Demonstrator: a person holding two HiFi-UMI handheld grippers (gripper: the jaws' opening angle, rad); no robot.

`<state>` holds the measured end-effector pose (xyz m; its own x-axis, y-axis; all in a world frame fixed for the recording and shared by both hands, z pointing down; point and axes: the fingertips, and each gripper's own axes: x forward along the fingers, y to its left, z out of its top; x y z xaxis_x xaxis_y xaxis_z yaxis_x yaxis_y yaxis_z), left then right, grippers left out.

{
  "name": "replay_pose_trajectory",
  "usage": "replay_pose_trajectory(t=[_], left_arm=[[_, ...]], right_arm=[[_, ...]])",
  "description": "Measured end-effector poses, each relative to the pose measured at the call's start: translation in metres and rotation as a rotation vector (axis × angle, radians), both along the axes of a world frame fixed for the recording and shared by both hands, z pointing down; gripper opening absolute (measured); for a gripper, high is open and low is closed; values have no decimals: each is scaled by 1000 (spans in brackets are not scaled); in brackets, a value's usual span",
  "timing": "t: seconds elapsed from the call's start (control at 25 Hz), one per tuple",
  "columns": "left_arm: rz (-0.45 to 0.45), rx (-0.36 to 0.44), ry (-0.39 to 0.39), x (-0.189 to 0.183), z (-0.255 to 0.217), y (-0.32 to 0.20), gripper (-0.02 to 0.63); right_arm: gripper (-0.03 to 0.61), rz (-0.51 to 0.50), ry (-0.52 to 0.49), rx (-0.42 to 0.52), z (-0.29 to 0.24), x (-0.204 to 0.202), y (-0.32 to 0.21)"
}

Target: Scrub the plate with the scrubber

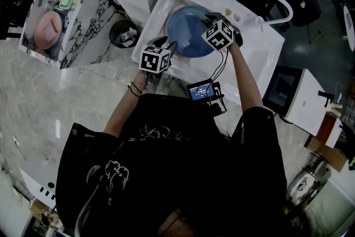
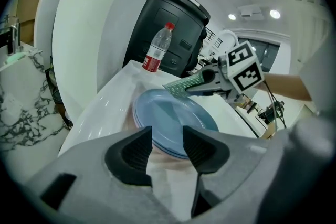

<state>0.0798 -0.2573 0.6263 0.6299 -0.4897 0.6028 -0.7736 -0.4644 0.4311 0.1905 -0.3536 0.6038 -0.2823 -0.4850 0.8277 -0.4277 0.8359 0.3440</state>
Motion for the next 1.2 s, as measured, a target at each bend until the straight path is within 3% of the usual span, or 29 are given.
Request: replay_pose_trajectory(t=[0.28,0.6,1.2], left_arm=[[14,-17,-13,5,5,4,186],[-3,-22,-8,0,7,4,186],[-8,-32,6,-3,10,-1,186]], right_arm=[[90,-96,197,45,24,-9,-21],[91,-250,320,-14,38,-25,10],[91,-339,272,-114,28,-34,101]])
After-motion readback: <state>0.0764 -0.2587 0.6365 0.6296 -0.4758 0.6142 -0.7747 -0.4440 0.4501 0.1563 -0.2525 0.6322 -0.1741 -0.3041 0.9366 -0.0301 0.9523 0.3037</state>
